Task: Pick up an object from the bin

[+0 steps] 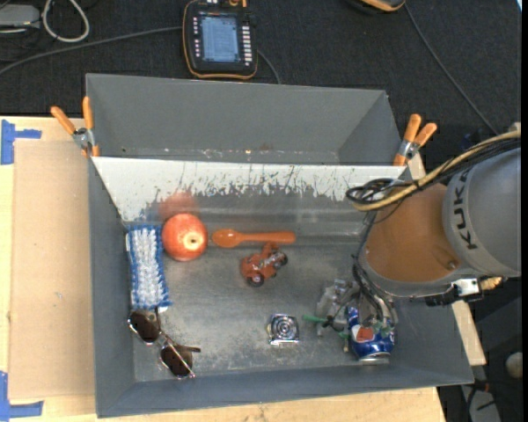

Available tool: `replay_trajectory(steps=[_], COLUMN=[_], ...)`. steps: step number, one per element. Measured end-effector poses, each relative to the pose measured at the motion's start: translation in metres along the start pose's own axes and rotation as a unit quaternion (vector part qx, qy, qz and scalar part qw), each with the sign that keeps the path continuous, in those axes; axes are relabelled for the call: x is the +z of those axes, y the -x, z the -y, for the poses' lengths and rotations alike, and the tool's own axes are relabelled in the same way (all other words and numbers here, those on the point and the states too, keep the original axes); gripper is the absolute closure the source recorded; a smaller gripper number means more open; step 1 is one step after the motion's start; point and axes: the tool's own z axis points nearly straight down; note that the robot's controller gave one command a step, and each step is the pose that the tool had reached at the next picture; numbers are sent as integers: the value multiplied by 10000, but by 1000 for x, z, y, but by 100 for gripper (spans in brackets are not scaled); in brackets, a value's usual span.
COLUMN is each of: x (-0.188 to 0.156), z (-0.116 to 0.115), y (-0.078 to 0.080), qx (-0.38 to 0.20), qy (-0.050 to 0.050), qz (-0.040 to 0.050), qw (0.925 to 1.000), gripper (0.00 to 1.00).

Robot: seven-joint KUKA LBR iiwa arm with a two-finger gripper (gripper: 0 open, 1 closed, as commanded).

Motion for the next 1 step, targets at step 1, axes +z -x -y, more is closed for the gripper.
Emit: replay_trajectory(steps=[1], x=[0], z=[0], y=[0], qx=[9], qy=[0], qz=[0], qw=[10000], gripper=[100])
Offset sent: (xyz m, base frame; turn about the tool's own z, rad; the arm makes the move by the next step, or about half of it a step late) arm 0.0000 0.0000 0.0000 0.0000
